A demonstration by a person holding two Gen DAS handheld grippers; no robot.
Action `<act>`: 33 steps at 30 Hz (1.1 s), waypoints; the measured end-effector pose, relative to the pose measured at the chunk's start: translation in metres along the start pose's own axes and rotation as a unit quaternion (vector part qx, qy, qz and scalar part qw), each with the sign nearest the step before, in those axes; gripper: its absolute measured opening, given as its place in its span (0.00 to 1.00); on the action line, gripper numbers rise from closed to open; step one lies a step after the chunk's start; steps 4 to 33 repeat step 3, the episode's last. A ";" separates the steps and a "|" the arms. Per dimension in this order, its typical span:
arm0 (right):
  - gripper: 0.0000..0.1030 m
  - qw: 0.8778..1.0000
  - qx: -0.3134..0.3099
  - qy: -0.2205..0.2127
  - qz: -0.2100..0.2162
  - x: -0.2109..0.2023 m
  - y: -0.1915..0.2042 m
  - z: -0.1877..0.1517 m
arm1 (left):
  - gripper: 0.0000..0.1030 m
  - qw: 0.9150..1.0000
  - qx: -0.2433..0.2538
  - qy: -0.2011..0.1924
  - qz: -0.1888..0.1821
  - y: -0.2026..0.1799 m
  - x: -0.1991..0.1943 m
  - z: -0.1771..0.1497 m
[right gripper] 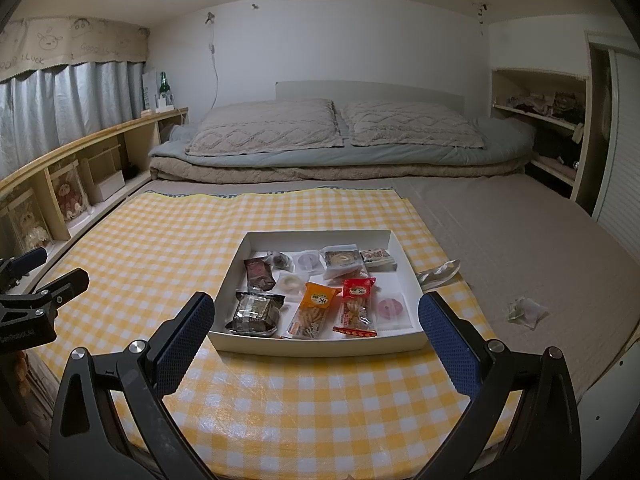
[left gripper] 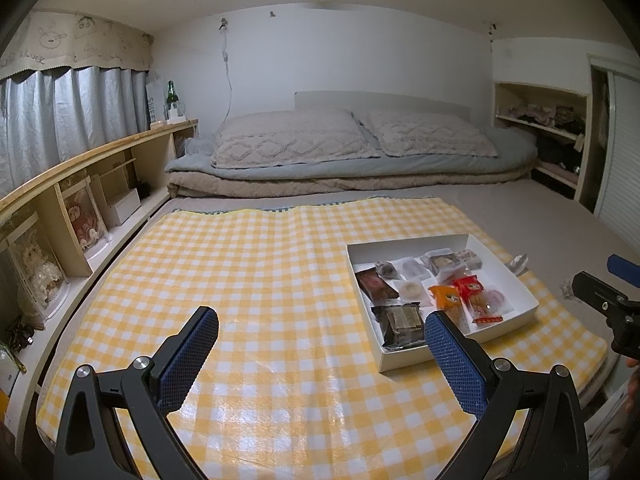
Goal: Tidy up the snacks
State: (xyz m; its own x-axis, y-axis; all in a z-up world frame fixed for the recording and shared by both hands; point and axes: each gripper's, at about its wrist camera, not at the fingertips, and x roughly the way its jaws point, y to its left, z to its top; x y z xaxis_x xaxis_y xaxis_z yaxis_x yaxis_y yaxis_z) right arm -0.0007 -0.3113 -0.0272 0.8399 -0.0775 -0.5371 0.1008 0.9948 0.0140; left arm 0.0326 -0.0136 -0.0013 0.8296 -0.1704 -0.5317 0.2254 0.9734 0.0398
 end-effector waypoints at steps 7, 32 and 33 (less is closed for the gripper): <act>1.00 1.000 0.000 0.000 0.000 0.000 0.000 0.000 | 1.00 1.000 -0.004 0.000 0.002 -0.001 0.000 0.000; 1.00 1.000 0.000 0.000 0.000 0.000 0.000 0.000 | 1.00 1.000 -0.004 0.000 0.002 -0.001 0.000 0.000; 1.00 1.000 0.000 0.000 0.000 0.000 0.000 0.000 | 1.00 1.000 -0.004 0.000 0.002 -0.001 0.000 0.000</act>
